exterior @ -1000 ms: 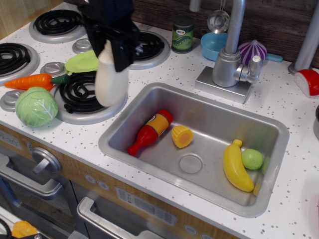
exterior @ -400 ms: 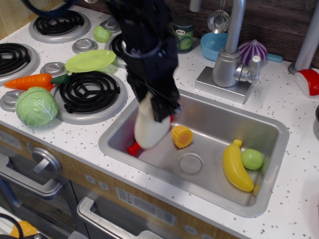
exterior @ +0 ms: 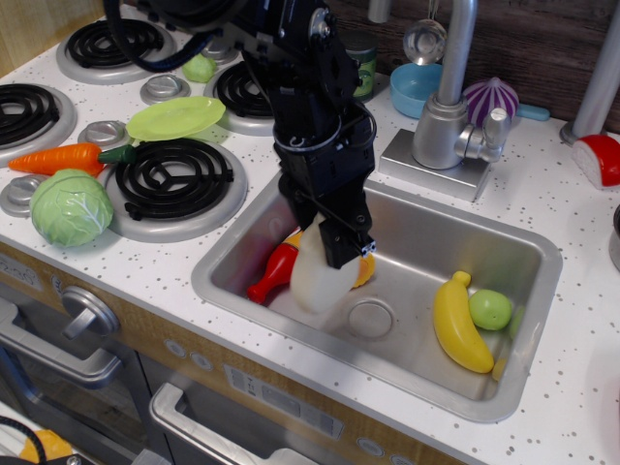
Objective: Put detergent in sink
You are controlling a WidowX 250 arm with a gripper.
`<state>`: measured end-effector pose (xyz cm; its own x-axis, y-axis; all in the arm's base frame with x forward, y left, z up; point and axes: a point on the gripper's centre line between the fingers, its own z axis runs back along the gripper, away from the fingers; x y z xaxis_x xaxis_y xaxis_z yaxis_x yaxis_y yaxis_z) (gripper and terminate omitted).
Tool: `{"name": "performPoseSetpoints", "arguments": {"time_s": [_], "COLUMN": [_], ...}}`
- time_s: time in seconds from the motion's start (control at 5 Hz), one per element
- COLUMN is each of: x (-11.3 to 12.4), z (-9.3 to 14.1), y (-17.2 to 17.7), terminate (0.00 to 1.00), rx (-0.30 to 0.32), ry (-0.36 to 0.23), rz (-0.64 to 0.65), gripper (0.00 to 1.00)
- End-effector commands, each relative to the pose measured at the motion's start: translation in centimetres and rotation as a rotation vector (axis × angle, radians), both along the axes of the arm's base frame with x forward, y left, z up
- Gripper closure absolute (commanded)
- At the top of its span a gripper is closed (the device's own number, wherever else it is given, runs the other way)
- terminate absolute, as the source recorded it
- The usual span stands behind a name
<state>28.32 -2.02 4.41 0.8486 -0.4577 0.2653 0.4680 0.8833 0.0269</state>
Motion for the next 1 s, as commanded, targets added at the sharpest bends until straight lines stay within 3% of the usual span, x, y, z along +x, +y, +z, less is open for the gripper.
{"name": "performPoseSetpoints", "arguments": {"time_s": [0.0,0.2,0.8], "x": [0.61,0.61,0.61], "z": [-0.86,-0.86,-0.86], "y": [0.85,0.85,0.85], "terminate": [0.0,0.0,0.0], "rx": [-0.026,-0.026,-0.026], "ry": [-0.196,-0.196,-0.196], "rz": [-0.096,-0.096,-0.096], "gripper": [1.0,0.0,0.0]}}
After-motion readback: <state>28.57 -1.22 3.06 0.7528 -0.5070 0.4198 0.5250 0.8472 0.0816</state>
